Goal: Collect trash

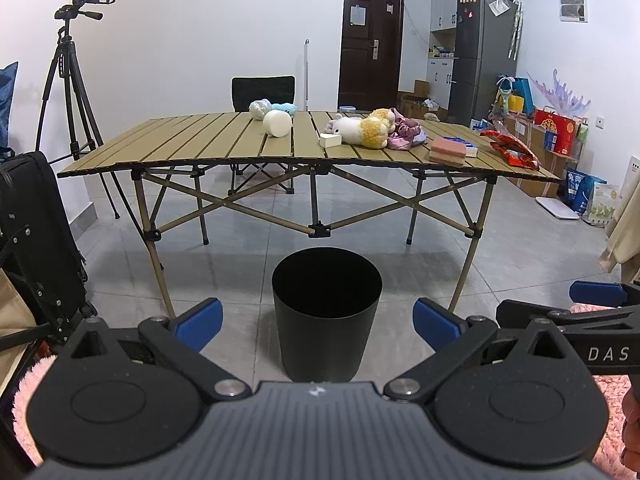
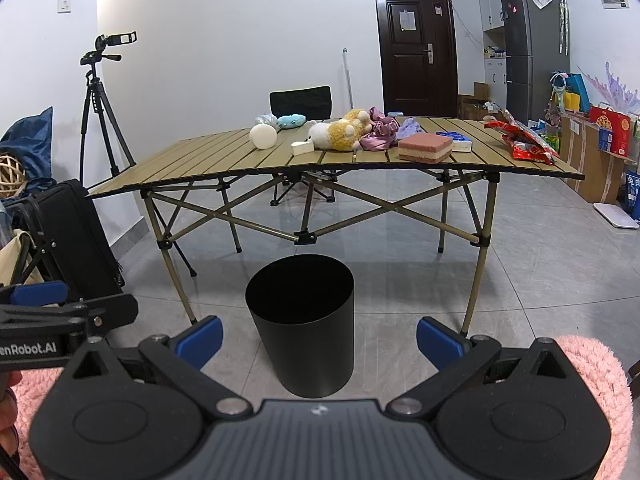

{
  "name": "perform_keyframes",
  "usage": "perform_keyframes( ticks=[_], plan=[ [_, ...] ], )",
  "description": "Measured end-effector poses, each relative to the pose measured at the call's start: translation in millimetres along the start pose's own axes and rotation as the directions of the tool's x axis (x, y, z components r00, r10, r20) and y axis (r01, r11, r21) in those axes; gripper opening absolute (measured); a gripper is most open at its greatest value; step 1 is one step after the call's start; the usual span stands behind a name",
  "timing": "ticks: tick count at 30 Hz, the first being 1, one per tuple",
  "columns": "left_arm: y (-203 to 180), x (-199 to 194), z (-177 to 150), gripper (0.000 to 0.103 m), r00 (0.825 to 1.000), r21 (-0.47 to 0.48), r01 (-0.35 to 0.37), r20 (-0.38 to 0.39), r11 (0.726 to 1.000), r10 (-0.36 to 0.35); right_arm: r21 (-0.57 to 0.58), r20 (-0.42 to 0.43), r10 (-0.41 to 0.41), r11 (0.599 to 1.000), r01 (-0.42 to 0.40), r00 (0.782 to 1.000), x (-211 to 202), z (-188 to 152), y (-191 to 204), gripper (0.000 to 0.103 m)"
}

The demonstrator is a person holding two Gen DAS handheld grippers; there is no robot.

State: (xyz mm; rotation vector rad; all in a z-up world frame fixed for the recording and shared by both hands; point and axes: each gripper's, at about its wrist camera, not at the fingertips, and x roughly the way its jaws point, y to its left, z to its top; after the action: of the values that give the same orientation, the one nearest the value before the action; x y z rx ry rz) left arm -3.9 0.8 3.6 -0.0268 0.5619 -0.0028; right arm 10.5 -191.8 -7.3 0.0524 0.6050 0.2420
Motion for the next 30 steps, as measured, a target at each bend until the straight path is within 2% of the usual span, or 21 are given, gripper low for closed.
perform_keyframes(
  ticks=[30],
  plan=[
    [-0.5, -4.0, -0.8, 0.103, 1.000, -0.006, -0.010, 0.013, 1.000, 0.010, 0.000, 0.002, 0.000, 1.000, 0.000, 1.000, -0.4, 0.1, 0.1, 0.103]
  ],
)
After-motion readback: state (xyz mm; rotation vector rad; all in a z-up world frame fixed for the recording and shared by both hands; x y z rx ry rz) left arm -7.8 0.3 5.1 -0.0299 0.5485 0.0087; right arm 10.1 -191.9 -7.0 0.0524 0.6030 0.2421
